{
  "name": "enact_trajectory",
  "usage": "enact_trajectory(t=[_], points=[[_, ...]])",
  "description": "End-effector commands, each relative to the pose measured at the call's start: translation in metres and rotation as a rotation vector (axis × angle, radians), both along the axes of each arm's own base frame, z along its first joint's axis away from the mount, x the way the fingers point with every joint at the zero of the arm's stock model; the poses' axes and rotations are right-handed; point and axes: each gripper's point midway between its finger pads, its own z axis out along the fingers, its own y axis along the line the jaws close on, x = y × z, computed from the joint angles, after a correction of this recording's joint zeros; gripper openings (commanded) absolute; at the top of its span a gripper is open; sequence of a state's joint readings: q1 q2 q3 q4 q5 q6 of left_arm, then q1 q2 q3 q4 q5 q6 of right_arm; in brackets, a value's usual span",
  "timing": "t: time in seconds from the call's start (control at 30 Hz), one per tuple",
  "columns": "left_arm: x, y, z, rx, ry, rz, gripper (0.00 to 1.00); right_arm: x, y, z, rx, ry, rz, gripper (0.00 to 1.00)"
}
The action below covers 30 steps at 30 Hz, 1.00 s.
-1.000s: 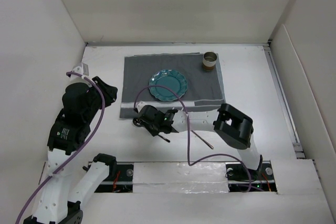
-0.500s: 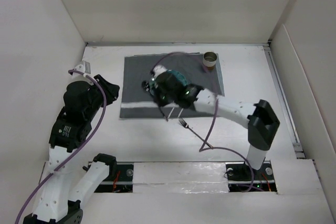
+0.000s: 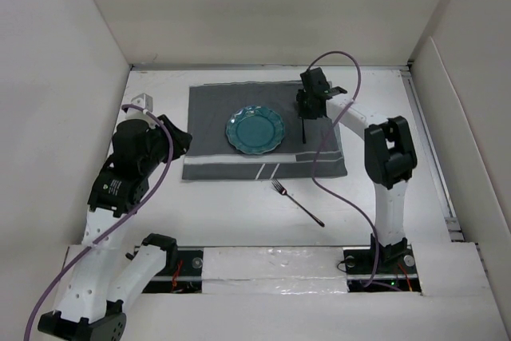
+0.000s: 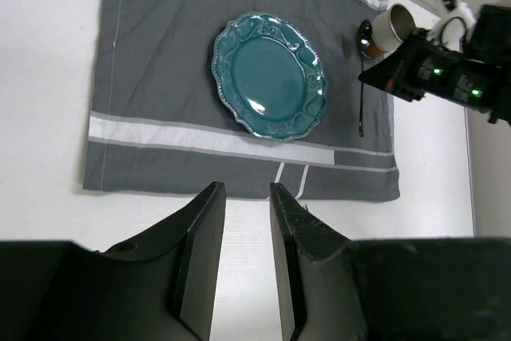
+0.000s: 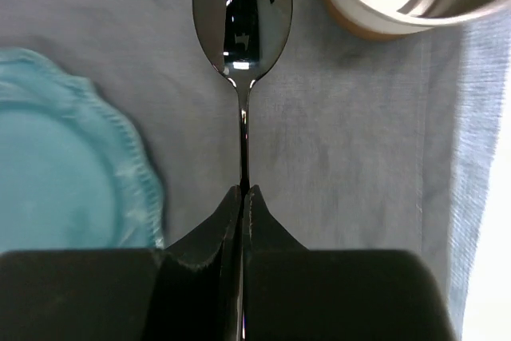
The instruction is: Set the dinner table for one person
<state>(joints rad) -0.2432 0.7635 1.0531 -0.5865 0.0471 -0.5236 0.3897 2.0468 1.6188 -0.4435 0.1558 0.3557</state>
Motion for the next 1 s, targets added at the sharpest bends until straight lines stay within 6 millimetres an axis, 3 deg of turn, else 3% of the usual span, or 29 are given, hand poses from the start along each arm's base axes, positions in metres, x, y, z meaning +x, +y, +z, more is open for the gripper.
enact_trajectory(t=[0.0,0.17,0.33,0.43,0.47,0.57,0.73,0.77,0.8,0.83,0.87,0.9,0.93,0.97], points=[[0.005,-0.006,0.005,-0.003,-0.045,-0.031,0.26,0.014,0.006,0.019,-0.013,-0.022,0.036,0.0],[0.008,-0.007,-0.003,-0.006,-0.028,-0.033,0.26,0.012,0.002,0.001,-0.022,0.02,0.031,0.0],[0.01,-0.01,-0.006,-0.017,-0.029,-0.042,0.26,-0.008,-0.004,-0.023,-0.024,0.109,0.002,0.0],[0.011,-0.012,-0.007,-0.022,-0.027,-0.05,0.26,-0.012,-0.004,-0.025,-0.018,0.106,0.004,0.19],[0.011,-0.013,-0.008,-0.024,-0.024,-0.052,0.26,-0.012,-0.004,-0.024,-0.02,0.107,0.005,0.29],[0.011,-0.014,-0.008,-0.025,-0.023,-0.058,0.26,-0.011,-0.002,-0.006,-0.006,0.086,0.017,0.38],[0.011,-0.016,-0.007,-0.027,-0.028,-0.069,0.26,-0.029,0.003,0.039,0.034,0.042,0.008,0.39],[0.011,-0.017,-0.007,-0.029,-0.029,-0.072,0.26,-0.04,0.009,0.069,0.071,-0.012,0.028,0.27],[0.012,-0.019,-0.009,-0.032,-0.028,-0.082,0.25,-0.074,0.014,0.061,0.099,0.012,0.054,0.09],[0.012,-0.019,-0.009,-0.032,-0.028,-0.083,0.24,-0.074,0.014,0.061,0.1,0.012,0.055,0.09],[0.013,-0.019,-0.01,-0.033,-0.029,-0.085,0.21,-0.098,0.027,0.082,0.154,-0.017,0.11,0.0],[0.014,-0.02,-0.011,-0.035,-0.034,-0.088,0.13,-0.129,0.029,0.055,0.16,0.048,0.145,0.0],[0.014,-0.022,-0.012,-0.038,-0.031,-0.1,0.0,-0.154,0.04,0.051,0.209,0.087,0.198,0.0],[0.015,-0.023,-0.013,-0.037,-0.03,-0.104,0.0,-0.175,0.044,0.045,0.227,0.113,0.217,0.0]])
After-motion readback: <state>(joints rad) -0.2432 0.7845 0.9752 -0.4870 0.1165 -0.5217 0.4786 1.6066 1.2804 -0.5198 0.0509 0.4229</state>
